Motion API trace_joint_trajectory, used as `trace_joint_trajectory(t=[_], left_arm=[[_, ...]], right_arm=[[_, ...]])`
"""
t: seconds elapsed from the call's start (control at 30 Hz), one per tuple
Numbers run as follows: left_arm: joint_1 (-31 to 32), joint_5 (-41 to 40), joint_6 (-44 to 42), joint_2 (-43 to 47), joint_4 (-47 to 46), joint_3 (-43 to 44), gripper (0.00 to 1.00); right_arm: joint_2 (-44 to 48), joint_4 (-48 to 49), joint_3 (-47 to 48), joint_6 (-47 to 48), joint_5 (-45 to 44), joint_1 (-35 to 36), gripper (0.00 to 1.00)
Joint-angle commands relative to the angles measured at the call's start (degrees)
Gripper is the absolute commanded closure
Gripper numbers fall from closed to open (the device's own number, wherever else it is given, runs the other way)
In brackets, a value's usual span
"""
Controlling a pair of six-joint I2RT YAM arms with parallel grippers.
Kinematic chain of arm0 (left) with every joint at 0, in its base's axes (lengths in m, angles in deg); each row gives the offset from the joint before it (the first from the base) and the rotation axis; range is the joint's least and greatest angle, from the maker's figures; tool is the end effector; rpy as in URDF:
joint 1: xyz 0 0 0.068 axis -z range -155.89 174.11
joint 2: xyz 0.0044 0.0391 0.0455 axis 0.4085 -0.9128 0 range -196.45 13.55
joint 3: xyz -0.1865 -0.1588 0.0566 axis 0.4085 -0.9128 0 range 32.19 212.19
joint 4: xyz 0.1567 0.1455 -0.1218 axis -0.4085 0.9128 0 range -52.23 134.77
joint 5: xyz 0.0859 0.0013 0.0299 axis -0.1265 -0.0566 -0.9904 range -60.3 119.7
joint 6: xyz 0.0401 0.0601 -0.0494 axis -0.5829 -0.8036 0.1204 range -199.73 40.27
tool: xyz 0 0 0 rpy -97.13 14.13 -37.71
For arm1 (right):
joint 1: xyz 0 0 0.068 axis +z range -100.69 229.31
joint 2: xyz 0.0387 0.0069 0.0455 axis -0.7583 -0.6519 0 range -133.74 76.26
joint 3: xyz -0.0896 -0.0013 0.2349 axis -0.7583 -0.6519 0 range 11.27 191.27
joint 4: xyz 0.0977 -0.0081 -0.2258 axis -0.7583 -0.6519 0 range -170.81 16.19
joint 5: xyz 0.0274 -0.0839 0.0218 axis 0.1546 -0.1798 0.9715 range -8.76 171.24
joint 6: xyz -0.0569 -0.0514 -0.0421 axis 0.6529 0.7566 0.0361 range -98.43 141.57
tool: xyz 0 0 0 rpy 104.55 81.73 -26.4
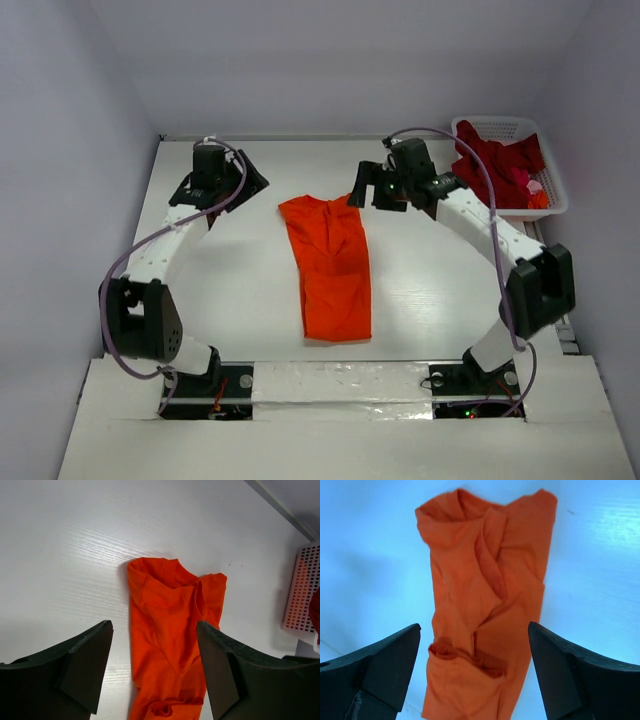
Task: Fold and stack the t-shirts
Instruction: Fold the folded rectangular tshirt in 1/3 of the way
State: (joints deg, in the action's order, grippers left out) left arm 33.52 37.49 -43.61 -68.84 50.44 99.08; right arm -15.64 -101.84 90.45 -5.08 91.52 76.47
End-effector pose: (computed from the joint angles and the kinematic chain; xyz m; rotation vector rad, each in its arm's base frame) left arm 0.3508 -0.0687 0.2788 -0.4047 2.0790 -0.6234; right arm 0.3302 0.1848 0.2653 -0.1079 2.3639 0.6799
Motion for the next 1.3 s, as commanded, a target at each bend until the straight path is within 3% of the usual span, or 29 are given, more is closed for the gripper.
trace_joint_trajectory(t=[0.0,0.13,0.23,0.57,1.0,1.27], left_arm=[[-0.7,5.3,-0.8,-2.9,-6.5,-0.7,0.35],[-1.2,11.0,1.0,-8.0,-12.1,-3.1,0.33],[-1.2,14.4,3.0,-12.0,-15.9,-4.7,0.39],[-1.2,12.5,5.3,-18.2,-22.2,-7.6,0.46],[-3.7,13.6,7.5,-26.9,-26.5,-1.2,0.49],[-4.2,15.3,9.3,-30.8,-28.1,1.2,0.49]], right_arm=[[-6.9,5.1,6.0,0.8,7.5,-3.4,0.06],[-15.8,3.2,13.8,2.0,9.8,-4.0,0.08],[-20.5,2.3,16.7,1.8,9.9,-5.2,0.11],[-26.1,5.8,16.9,-3.6,15.7,-10.2,0.15],[-32.6,5.5,24.2,-4.2,18.7,-10.7,0.21],[-33.8,5.3,25.6,-5.3,15.8,-10.7,0.22]])
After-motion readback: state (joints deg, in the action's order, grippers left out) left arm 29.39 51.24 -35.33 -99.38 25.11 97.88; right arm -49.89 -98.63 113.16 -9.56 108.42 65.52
